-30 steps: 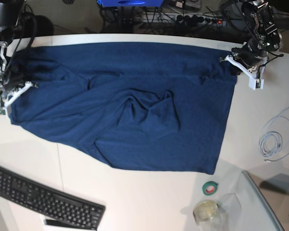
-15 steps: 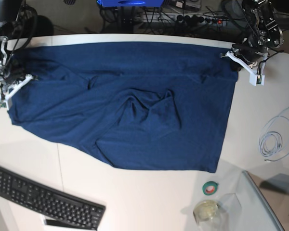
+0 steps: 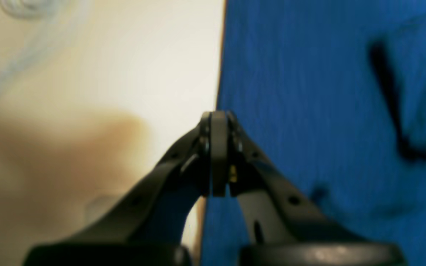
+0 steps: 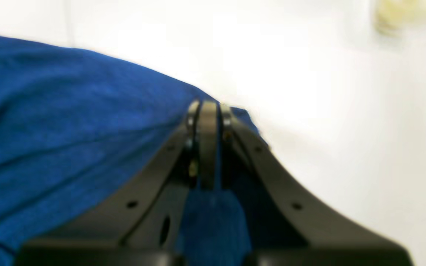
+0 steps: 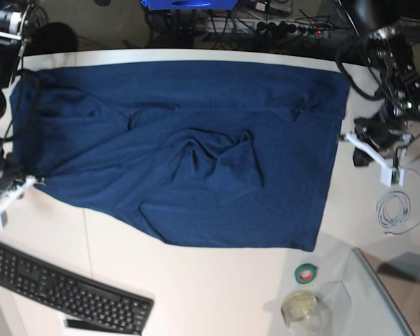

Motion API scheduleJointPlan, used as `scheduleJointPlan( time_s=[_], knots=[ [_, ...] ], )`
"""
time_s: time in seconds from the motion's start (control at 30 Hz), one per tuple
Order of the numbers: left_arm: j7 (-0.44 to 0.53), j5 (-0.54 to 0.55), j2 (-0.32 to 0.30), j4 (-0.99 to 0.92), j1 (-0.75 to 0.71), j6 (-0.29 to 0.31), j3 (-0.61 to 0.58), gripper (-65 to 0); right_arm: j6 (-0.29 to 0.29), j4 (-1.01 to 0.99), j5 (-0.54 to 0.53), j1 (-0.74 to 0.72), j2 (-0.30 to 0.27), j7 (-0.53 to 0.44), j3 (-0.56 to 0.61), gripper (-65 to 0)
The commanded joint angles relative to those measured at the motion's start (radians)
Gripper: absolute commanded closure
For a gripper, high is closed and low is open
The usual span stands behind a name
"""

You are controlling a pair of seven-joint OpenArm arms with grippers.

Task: Layout the t-shirt on the table in an organized manner, then fold the t-shirt properly
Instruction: 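Move the left gripper along the shirt side to the hem corner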

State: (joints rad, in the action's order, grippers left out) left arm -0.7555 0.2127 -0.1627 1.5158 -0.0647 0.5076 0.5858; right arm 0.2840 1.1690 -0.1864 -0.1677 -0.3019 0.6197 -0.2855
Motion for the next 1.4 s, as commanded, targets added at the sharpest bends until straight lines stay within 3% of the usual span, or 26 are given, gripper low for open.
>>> scheduleJointPlan(
  time_s=[0.0, 0.13, 0.23, 0.37, 0.5, 0.67, 0.77, 0.87, 1.0, 1.13, 1.23, 1.3, 1.37],
  knots=[
    [0.008, 0.012, -0.031, -0.013, 0.042, 0.004, 0.000, 0.0, 0.001, -0.017, -0.002, -0.049, -0.013, -0.019, 0.024, -2.4],
    [0.001, -0.022, -0.080, -0.218, 0.202, 0.004, -0.034, 0.0, 0.001, -0.162, -0.002, -0.169, -0.013, -0.073, 0.119, -3.8],
    [0.018, -0.126, -0.110, -0.392, 0.305, 0.004, -0.112, 0.0, 0.001, -0.297, -0.002, -0.246, -0.013, -0.160, 0.174, -16.5],
    [0.129, -0.198, -0.105, -0.536, 0.377, 0.004, -0.151, 0.0, 0.001, -0.476, -0.002, -0.332, -0.013, -0.249, 0.260, -34.4],
    [0.149, -0.198, -0.105, -0.620, 0.428, 0.004, -0.148, 0.0, 0.001, -0.545, -0.002, -0.358, -0.013, -0.295, 0.280, -38.1],
    [0.155, -0.198, -0.102, -0.636, 0.440, 0.006, -0.152, -32.6, 0.001, -0.555, -0.002, -0.359, -0.013, -0.297, 0.282, -38.3],
    [0.155, -0.198, -0.102, -0.650, 0.464, 0.006, -0.154, -40.3, 0.001, -0.555, -0.002, -0.358, -0.012, -0.300, 0.282, -38.3],
    [0.162, -0.198, -0.100, -0.737, 0.507, 0.006, -0.154, -40.3, 0.001, -0.548, -0.002, -0.356, -0.012, -0.301, 0.276, -38.3],
    [0.261, -0.209, -0.104, -0.872, 0.543, 0.004, -0.155, -40.3, 0.001, -0.548, -0.003, -0.355, -0.012, -0.301, 0.276, -38.0],
    [0.299, -0.210, -0.102, -0.935, 0.541, 0.003, -0.155, -40.3, 0.001, -0.548, -0.003, -0.344, -0.012, -0.301, 0.274, -37.8],
    [0.301, -0.204, -0.102, -0.935, 0.535, -0.050, -0.155, -39.5, 0.001, -0.547, -0.005, -0.341, -0.012, -0.301, 0.274, -37.8],
    [0.301, -0.201, -0.104, -0.935, 0.523, -0.069, -0.155, -31.9, 0.001, -0.547, -0.005, -0.339, -0.012, -0.301, 0.274, -37.8],
    [0.301, -0.201, -0.104, -0.929, 0.507, -0.069, -0.155, -18.3, 0.001, -0.547, -0.005, -0.339, -0.012, -0.301, 0.274, -37.7]
  ],
)
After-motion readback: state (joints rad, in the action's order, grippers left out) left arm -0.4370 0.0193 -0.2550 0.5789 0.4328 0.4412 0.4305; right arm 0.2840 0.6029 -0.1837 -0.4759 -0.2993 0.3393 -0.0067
